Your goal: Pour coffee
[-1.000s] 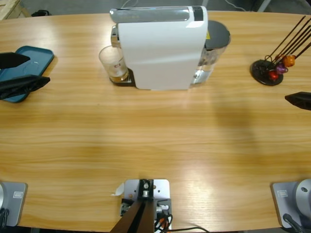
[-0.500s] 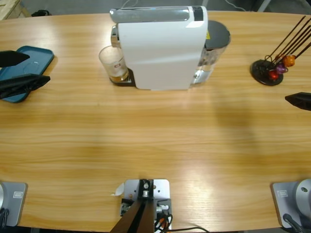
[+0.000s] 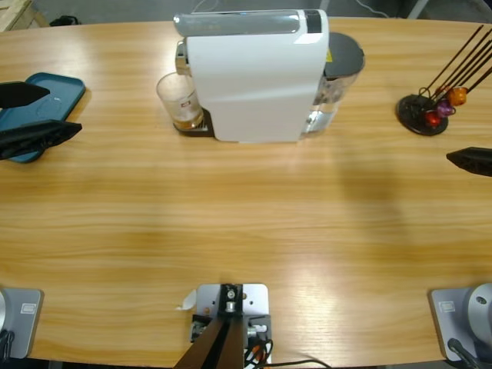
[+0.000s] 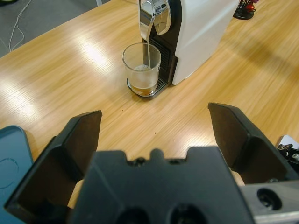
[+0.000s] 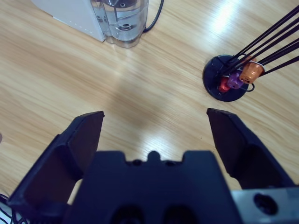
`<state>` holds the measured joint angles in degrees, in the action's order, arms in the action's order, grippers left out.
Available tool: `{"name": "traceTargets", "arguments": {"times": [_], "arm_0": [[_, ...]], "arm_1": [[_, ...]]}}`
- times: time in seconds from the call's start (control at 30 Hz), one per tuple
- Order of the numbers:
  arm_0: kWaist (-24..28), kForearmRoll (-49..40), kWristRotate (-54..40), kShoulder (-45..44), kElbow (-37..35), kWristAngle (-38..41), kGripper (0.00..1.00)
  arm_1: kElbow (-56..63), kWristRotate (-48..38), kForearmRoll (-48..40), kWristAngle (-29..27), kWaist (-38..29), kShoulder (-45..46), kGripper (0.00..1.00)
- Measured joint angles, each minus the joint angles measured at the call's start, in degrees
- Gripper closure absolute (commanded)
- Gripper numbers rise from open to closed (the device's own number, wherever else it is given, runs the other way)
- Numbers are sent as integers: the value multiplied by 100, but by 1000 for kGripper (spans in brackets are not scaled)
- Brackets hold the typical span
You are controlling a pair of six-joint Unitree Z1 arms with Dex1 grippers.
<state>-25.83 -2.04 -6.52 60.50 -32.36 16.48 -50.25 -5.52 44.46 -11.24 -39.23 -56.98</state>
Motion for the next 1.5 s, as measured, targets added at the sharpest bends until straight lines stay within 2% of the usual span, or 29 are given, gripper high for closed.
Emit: {"name": "traceTargets", "arguments": {"times": [0.83,1.1,1.3,1.5], "arm_0": [[-99,-9,290,0,75,-215,4],[-111,191,-265,213,173,-25,4],[-111,306,454,475,99,-218,9],[1,307,353,478,-44,-277,8]], "arm_1": [[0,0,0,6,0,-1,0],[0,0,0,26,0,-4,0],[0,0,0,26,0,-4,0],[0,0,0,33,0,-5,0]]}}
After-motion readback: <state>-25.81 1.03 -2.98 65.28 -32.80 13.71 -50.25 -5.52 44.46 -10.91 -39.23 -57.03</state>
